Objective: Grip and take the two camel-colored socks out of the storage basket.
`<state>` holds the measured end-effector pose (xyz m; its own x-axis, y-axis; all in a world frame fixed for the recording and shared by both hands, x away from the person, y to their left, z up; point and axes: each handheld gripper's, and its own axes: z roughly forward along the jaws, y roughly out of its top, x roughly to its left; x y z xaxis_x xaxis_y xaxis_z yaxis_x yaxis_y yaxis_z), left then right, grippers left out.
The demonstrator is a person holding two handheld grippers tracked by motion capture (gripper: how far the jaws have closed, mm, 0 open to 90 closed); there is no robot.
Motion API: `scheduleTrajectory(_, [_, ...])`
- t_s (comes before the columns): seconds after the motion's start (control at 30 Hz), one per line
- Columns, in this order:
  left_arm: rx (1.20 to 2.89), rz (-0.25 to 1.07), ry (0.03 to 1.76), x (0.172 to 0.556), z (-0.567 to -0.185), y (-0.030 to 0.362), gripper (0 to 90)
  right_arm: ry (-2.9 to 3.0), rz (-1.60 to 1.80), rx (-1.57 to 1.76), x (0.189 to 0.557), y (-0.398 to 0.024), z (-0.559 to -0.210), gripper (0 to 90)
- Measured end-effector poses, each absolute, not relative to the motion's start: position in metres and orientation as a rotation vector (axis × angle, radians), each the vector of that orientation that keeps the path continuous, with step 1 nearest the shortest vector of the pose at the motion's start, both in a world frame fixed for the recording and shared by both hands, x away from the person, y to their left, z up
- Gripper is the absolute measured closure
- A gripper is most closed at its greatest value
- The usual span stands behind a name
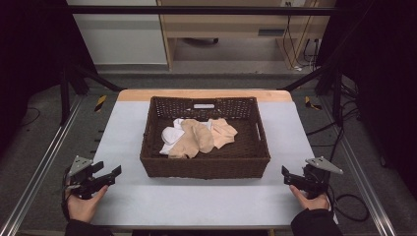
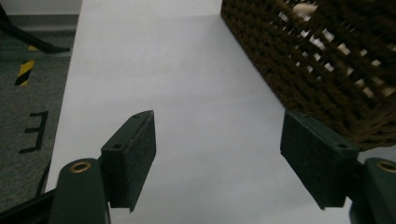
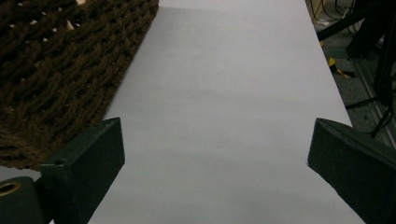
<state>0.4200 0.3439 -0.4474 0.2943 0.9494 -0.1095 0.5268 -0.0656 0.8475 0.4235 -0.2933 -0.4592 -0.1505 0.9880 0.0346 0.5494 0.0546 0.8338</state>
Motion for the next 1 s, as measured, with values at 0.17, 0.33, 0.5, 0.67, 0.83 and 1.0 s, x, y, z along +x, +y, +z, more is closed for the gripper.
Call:
scheduleTrajectory(0.17, [1.666,0.628,1.316,0.414,-0.434,0.34,29.3,1.744,0.964,1.501,0.422,-0.29,-0.456,3.2])
scheduleTrajectory(0.33, [1.65,0.636,1.294,0.413,-0.424,0.336,31.1,1.731,0.953,1.482,0.421,-0.291,-0.454,5.0])
scheduleTrajectory(0.5, [1.636,0.638,1.269,0.419,-0.412,0.331,31.3,1.698,0.962,1.497,0.419,-0.293,-0.452,4.5])
scheduleTrajectory(0.67, [1.641,0.65,1.233,0.425,-0.397,0.323,31.3,1.712,0.968,1.489,0.419,-0.291,-0.452,4.5])
scheduleTrajectory(0.83, [1.635,0.643,1.192,0.43,-0.378,0.311,31.2,1.712,0.982,1.481,0.418,-0.289,-0.45,4.7])
scheduleTrajectory(1.0, [1.644,0.647,1.15,0.435,-0.362,0.294,31.2,1.712,0.991,1.476,0.418,-0.288,-0.449,5.1])
